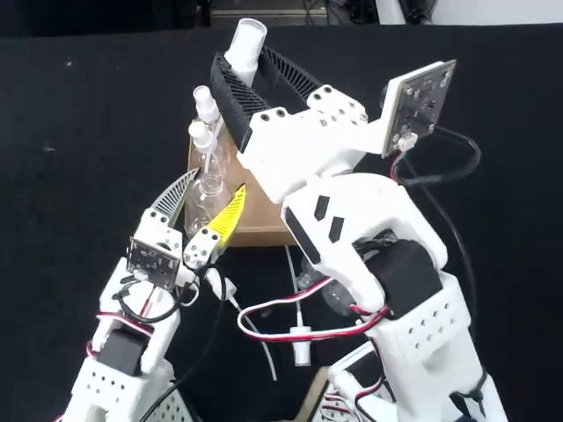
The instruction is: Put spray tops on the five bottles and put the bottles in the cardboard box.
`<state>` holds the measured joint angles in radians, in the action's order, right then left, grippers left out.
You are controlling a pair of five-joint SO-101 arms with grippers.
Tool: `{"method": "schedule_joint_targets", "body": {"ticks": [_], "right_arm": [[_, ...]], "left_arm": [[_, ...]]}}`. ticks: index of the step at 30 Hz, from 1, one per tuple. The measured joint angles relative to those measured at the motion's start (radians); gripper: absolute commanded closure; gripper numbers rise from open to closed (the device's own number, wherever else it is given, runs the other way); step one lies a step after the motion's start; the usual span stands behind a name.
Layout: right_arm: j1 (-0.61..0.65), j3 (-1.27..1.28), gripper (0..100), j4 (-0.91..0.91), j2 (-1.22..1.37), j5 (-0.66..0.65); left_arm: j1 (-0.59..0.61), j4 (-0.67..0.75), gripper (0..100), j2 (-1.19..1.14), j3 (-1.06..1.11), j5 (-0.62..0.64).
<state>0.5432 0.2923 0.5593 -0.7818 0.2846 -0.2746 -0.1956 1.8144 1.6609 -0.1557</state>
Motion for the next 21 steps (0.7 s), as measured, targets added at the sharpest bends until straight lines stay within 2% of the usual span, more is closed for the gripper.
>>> {"method": "schedule_joint_targets", "body": {"ticks": [5, 16, 21], "right_arm": [[0.0, 0.011, 98.6, 0.0, 0.0, 0.0], [0.009, 0.118, 98.6, 0.0, -0.008, -0.058], [0.084, 0.206, 98.6, 0.0, -0.075, -0.066]], "left_arm": [[0.0, 0.055, 97, 0.0, 0.005, 0.003], [0.002, 0.057, 97, 0.0, 0.005, 0.003], [0.002, 0.06, 97, 0.0, 0.005, 0.006]]}}
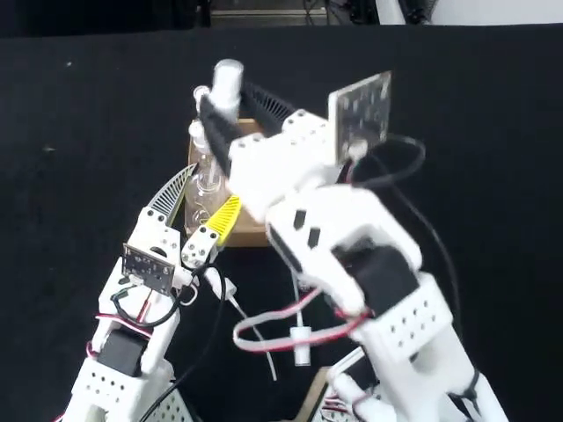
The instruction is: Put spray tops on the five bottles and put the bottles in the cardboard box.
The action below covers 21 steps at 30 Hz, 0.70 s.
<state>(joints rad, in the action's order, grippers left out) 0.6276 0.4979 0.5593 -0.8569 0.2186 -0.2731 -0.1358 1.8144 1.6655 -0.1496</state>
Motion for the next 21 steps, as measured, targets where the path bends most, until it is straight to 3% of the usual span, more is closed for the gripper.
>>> {"method": "schedule_joint_targets", "body": {"ticks": [4, 11, 21], "right_arm": [[0.068, 0.083, 97.5, 0.0, -0.063, -0.075], [0.077, 0.146, 78.6, 0.0, -0.075, -0.106], [0.083, 0.043, 78.3, 0.187, -0.077, -0.089]], "left_arm": [[0.0, 0.0, 97, 0.0, 0.0, 0.0], [-0.002, 0.0, 97, 0.0, 0.003, 0.0], [0.0, 0.0, 97, 0.0, 0.003, 0.0]]}}
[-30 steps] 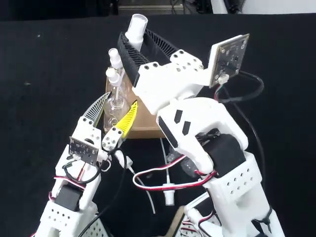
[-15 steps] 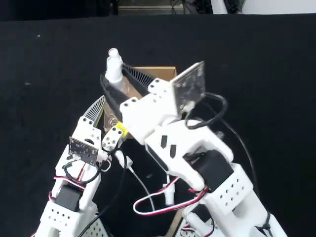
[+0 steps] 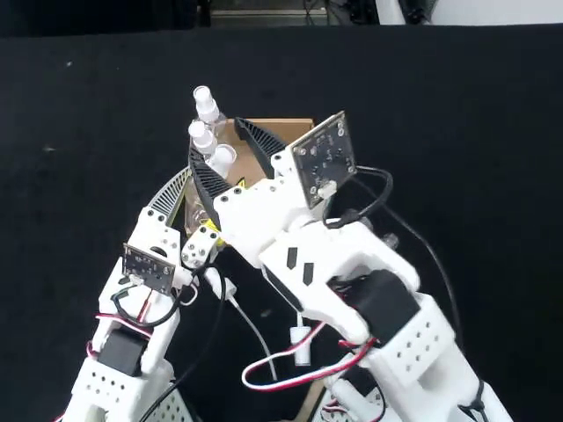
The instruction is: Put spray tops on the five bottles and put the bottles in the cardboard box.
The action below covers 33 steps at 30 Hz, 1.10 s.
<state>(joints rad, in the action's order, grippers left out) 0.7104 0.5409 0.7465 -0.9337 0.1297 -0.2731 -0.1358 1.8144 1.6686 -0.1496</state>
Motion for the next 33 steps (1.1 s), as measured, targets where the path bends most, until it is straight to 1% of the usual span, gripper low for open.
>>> {"method": "schedule_joint_targets", "body": {"ticks": [2, 6, 7, 9, 11, 17, 19, 21, 27, 33], "right_arm": [[-0.031, -0.055, 82.8, 0.063, 0.0, -0.009], [-0.147, -0.118, 98.2, 0.18, -0.046, -0.032], [-0.164, -0.121, 98.9, 0.19, -0.052, -0.032], [-0.184, -0.121, 96.9, 0.192, -0.055, -0.037], [-0.184, -0.109, 97.7, 0.172, -0.055, -0.037], [-0.183, 0.077, 98.7, -0.06, -0.055, -0.037], [-0.183, 0.109, 98.7, -0.107, -0.044, -0.037], [-0.164, 0.114, 98.7, -0.112, -0.035, -0.037], [-0.02, 0.115, 98.7, -0.112, -0.034, -0.058], [-0.008, 0.112, 98.7, -0.084, -0.034, -0.104]], "left_arm": [[0.0, 0.0, 97, 0.0, 0.0, 0.0], [0.0, 0.0, 97, 0.0, 0.006, 0.0], [0.0, 0.0, 97, 0.0, 0.006, 0.0], [0.0, 0.0, 97, 0.0, 0.006, 0.0], [0.0, 0.0, 97, 0.0, 0.009, 0.0], [0.0, 0.0, 97, 0.0, 0.009, 0.0], [0.0, 0.0, 97, 0.0, 0.009, 0.0], [0.0, 0.0, 97, 0.0, 0.009, 0.0], [0.0, 0.0, 97, 0.0, 0.009, 0.0], [0.0, 0.0, 97, 0.0, 0.009, 0.0]]}}
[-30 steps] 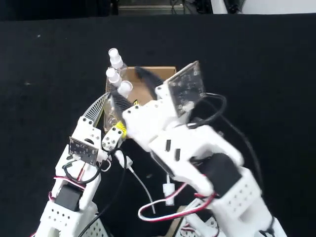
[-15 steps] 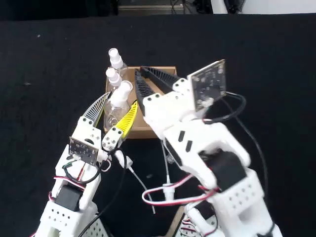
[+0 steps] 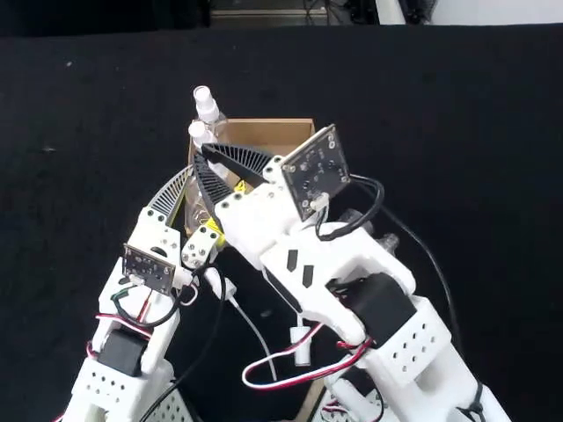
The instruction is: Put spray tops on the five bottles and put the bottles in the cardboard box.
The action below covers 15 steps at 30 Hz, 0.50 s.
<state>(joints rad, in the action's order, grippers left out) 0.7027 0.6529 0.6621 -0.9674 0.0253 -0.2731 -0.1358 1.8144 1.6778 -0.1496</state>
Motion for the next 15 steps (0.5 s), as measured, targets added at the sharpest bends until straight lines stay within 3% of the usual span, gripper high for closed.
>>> {"method": "schedule_joint_targets", "body": {"ticks": [7, 15], "right_arm": [[-0.089, -0.04, 98.7, 0.041, -0.058, 0.0], [-0.173, 0.091, 98.8, -0.127, -0.054, 0.0]], "left_arm": [[0.0, 0.0, 97, 0.0, 0.0, 0.0], [0.0, 0.0, 97, 0.0, 0.0, 0.0]]}}
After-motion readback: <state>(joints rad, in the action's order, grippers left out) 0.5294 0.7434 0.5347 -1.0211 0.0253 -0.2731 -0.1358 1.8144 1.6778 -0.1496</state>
